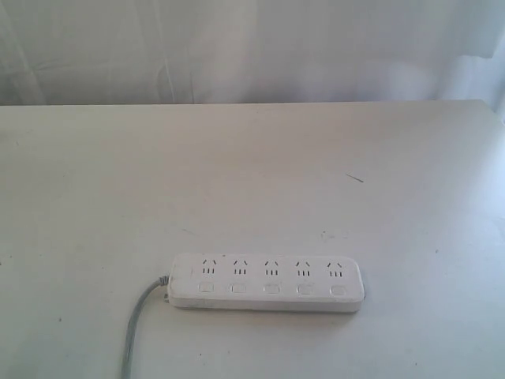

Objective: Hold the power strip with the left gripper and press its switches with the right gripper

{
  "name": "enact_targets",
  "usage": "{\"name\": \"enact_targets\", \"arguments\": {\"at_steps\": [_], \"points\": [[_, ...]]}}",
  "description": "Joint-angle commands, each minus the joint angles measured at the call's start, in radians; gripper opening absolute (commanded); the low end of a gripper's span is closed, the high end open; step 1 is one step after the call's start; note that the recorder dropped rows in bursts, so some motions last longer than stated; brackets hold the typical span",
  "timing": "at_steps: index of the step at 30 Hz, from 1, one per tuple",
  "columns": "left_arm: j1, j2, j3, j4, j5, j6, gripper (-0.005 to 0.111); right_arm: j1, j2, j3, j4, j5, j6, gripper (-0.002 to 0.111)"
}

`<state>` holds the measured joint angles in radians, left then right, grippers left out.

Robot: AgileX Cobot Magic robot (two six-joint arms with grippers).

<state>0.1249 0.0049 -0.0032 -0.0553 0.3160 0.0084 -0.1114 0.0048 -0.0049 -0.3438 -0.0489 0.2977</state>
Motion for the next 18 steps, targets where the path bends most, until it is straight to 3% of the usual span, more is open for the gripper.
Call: {"name": "enact_targets", "arguments": {"at_steps": [1, 7, 18], "points": [[0.002, -0.005, 0.003, -0.003, 0.034, -0.008, 0.0, -0.009, -0.005, 0.005, 0.262, 0.32, -0.217, 0.0], [0.002, -0.005, 0.003, -0.003, 0.034, -0.008, 0.0, -0.009, -0.005, 0.005, 0.313, 0.387, -0.222, 0.0], [0.002, -0.005, 0.003, -0.003, 0.034, -0.008, 0.0, -0.006, -0.005, 0.005, 0.456, 0.403, -0.482, 0.0]]}}
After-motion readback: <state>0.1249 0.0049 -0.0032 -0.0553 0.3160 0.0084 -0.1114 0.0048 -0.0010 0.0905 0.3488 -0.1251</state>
